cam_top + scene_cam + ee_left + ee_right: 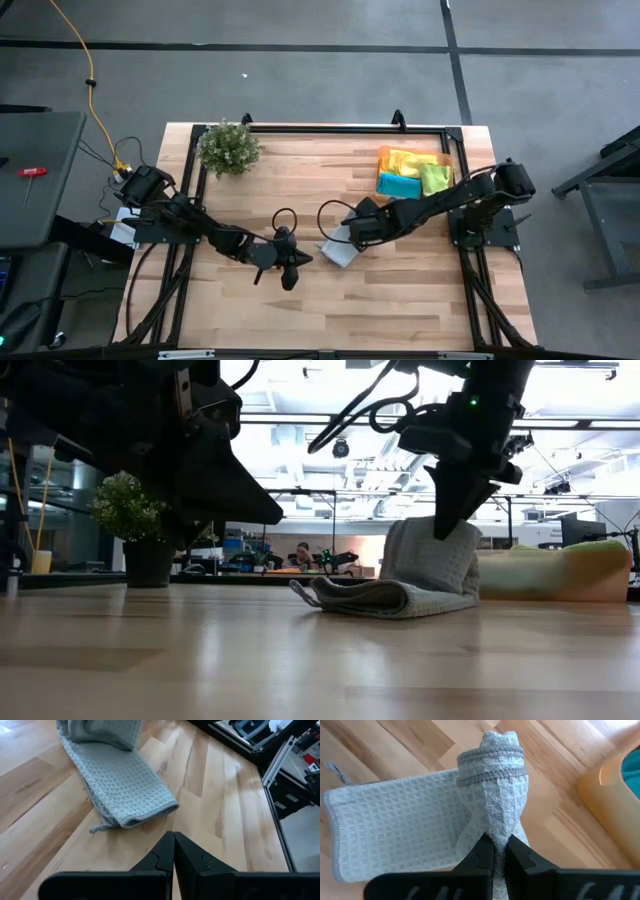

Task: Fold microfiber towels
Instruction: Fold the gray microfiber cloth

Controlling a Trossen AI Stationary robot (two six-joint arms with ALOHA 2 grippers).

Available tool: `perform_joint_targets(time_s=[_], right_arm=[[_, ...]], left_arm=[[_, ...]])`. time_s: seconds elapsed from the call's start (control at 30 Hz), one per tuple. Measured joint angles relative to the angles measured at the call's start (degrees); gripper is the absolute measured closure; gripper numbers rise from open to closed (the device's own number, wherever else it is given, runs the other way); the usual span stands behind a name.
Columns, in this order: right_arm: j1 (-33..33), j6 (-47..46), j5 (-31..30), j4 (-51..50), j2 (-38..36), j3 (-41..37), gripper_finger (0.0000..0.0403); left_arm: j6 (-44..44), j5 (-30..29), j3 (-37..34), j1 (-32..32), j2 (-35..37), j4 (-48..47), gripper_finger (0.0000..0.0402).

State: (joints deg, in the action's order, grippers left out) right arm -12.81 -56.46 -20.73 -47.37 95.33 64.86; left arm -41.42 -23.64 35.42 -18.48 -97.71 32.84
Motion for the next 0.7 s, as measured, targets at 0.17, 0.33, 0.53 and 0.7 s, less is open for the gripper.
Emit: perform_joint_targets(time_s=[0.17, 0.33, 0.53, 0.7], right_arm=[[-0.8, 4.6, -1.0, 1.9, 0.0, 0.0, 0.0403], [-2.2, 9.1, -1.7, 6.0, 0.0, 0.0, 0.0403], [-3.6, 11.2, -1.5, 7.6, 0.0, 0.0, 0.0402], [-4.5, 15.3, -0.2, 13.1, 0.0, 0.0, 0.0381]], left_arm=[[0.1, 0.0, 0.0, 0.0, 0.0, -0.1, 0.0401], [1.0, -0.2, 0.0, 0.0, 0.0, -0.2, 0.0402], [1.1, -0.9, 0.0, 0.0, 0.0, -0.4, 0.0401], [1.1, -1.1, 0.0, 0.0, 0.0, -0.5, 0.0402]])
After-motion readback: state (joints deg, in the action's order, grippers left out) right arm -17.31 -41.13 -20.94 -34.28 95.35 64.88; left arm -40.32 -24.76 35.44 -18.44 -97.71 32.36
